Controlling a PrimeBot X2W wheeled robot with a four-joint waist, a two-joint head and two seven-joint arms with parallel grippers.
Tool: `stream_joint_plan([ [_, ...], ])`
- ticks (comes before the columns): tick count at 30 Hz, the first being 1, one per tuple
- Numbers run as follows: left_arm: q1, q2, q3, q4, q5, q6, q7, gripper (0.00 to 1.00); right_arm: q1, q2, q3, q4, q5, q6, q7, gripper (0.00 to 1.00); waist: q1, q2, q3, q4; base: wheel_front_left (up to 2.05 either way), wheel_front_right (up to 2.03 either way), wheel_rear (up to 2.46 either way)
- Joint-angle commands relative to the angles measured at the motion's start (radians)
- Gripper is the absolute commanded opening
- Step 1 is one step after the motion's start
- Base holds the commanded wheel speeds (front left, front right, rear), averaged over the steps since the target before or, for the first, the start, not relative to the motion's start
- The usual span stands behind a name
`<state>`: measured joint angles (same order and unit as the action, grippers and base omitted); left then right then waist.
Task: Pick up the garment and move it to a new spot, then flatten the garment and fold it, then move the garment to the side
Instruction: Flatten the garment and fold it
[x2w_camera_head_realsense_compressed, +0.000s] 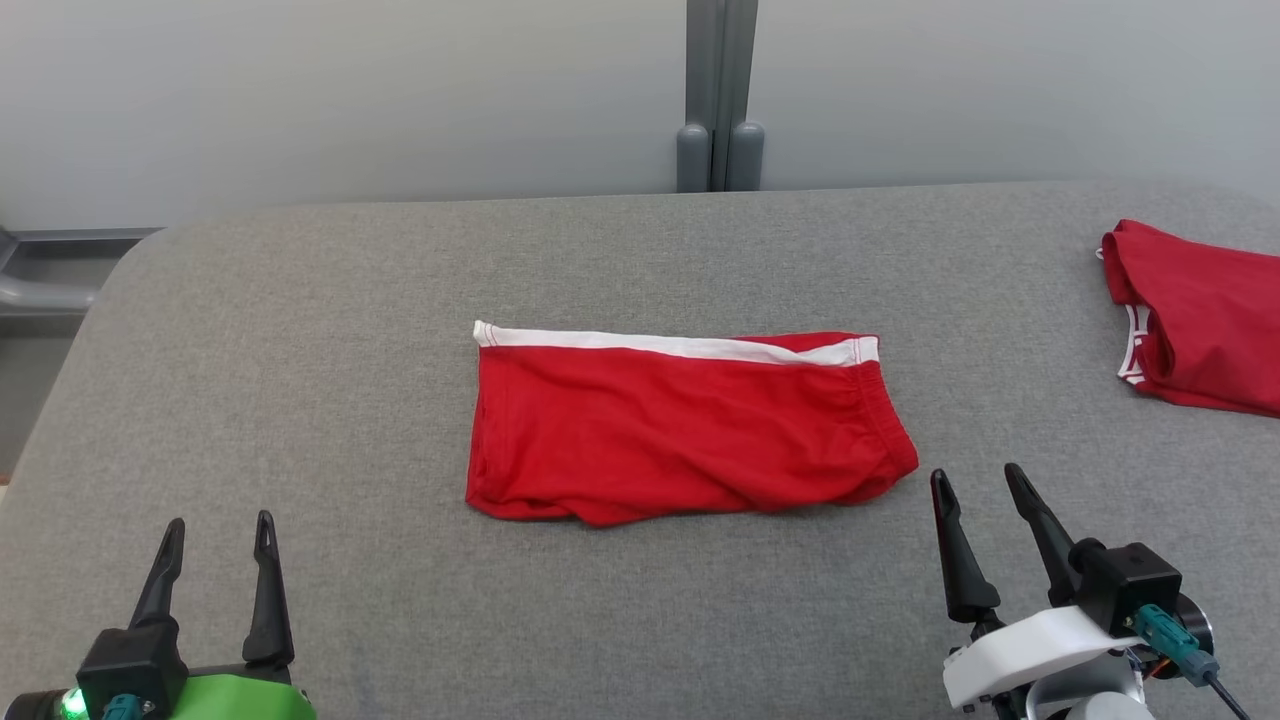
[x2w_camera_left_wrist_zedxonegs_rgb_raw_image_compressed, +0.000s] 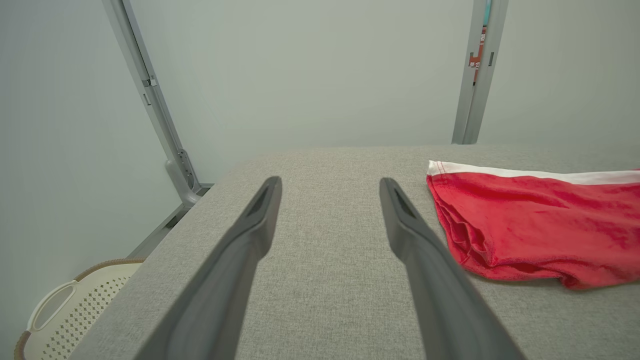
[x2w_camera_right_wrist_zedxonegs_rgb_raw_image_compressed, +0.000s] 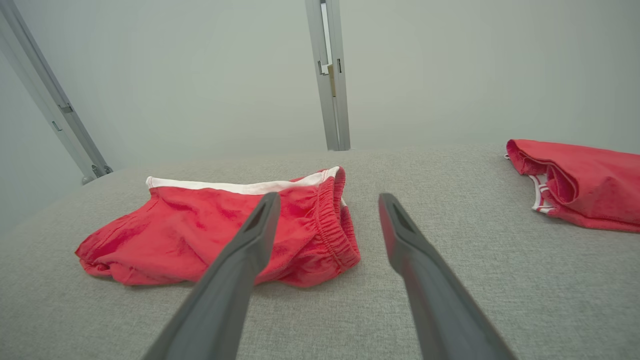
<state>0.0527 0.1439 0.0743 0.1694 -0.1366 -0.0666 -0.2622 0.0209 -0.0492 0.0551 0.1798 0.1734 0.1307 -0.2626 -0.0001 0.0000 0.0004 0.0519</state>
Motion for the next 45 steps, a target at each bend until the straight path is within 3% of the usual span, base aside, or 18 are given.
stream_joint_plan([
  [1,0.01,-0.002,0.007,0.0,0.008,-0.005,-0.003,1.0,0.011,-0.002,0.002,0.001,-0.006,0.0,-0.003,1.0,0.0001,0.0,0.0,-0.001,0.0,0.0,0.0],
  [12,0.012,-0.019,0.033,0.001,0.027,-0.025,-0.003,1.0,0.003,-0.002,0.008,0.01,-0.009,0.0,-0.003,1.0,0.0001,0.0,-0.002,-0.007,0.0,0.0,0.0],
  [19,-0.015,-0.03,0.041,-0.005,0.037,-0.033,-0.003,1.0,-0.13,-0.007,0.035,0.05,-0.043,0.0,-0.002,1.0,0.0001,0.0,0.022,-0.001,0.0,0.0,0.0],
  [30,-0.086,-0.049,0.036,-0.01,0.046,-0.046,-0.003,1.0,-0.469,-0.045,0.076,0.374,-0.065,0.0,0.122,1.0,0.0001,0.0,0.117,0.031,0.0,0.0,0.0],
  [45,-0.141,-0.068,0.036,0.001,0.056,-0.055,-0.003,1.0,-0.583,-0.054,0.088,0.783,-0.022,0.0,0.088,1.0,0.0001,0.0,0.199,0.052,0.0,0.0,0.0],
])
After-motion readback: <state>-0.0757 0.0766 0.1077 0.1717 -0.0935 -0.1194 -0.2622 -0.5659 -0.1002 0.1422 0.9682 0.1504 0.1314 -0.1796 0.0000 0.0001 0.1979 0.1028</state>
